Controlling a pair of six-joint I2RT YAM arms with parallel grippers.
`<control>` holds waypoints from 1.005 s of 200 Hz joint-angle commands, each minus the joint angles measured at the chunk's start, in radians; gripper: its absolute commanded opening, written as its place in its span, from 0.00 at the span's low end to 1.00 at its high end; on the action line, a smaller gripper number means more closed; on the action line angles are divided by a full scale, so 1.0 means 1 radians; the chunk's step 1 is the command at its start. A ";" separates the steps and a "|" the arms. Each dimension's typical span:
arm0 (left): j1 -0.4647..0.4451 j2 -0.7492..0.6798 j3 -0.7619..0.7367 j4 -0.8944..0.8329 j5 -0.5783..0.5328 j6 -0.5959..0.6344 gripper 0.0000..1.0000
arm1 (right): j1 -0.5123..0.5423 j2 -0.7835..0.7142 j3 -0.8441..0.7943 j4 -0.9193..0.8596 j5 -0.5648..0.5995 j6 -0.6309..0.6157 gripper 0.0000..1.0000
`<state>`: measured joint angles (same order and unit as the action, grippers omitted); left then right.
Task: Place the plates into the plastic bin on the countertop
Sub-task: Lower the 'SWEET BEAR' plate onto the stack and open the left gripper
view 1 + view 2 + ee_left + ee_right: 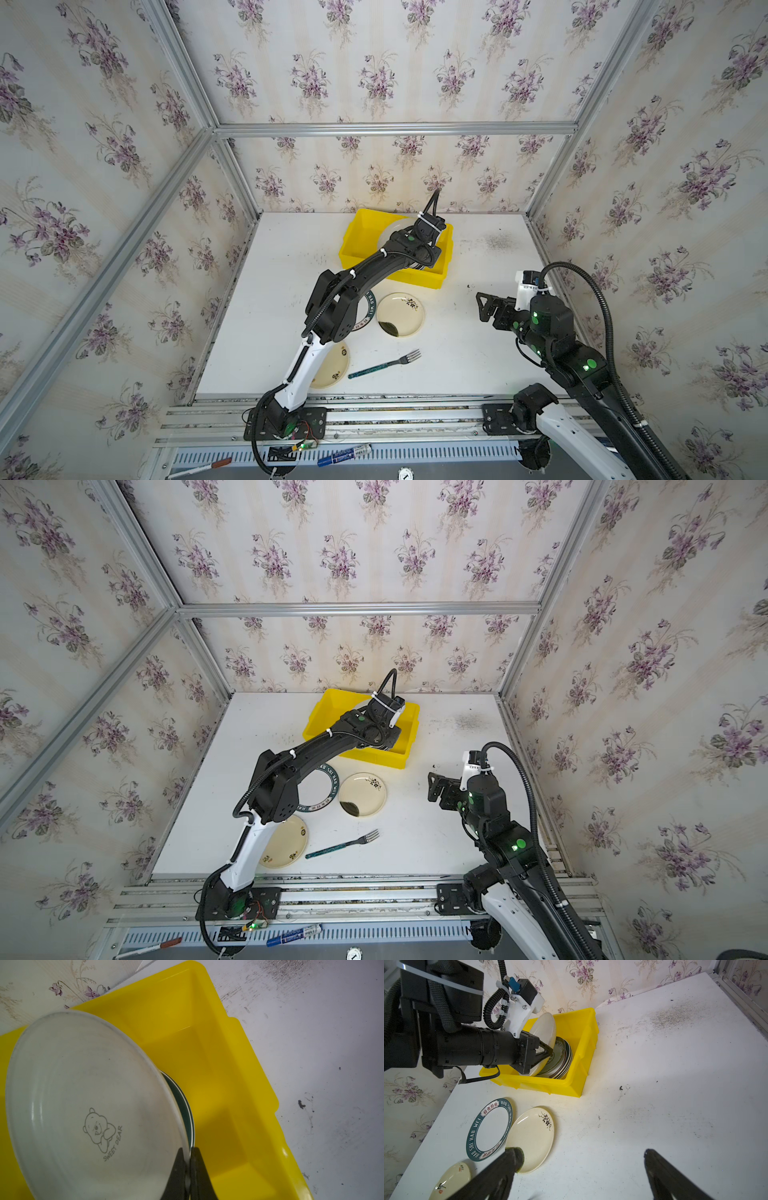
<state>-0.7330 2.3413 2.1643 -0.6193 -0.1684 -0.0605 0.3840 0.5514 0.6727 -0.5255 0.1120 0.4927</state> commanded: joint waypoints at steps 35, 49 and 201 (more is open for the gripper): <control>0.006 0.003 0.017 -0.005 0.021 -0.022 0.34 | 0.000 0.015 0.011 0.009 -0.005 -0.002 0.99; 0.007 -0.006 0.016 -0.005 0.016 -0.025 0.42 | 0.000 0.026 0.017 0.009 -0.019 -0.006 0.98; -0.001 -0.470 -0.411 0.195 -0.112 -0.148 1.00 | -0.001 0.107 0.002 0.000 -0.162 -0.003 0.99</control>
<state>-0.7322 1.9633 1.8610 -0.5335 -0.2340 -0.1539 0.3840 0.6426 0.6842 -0.5312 0.0074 0.4973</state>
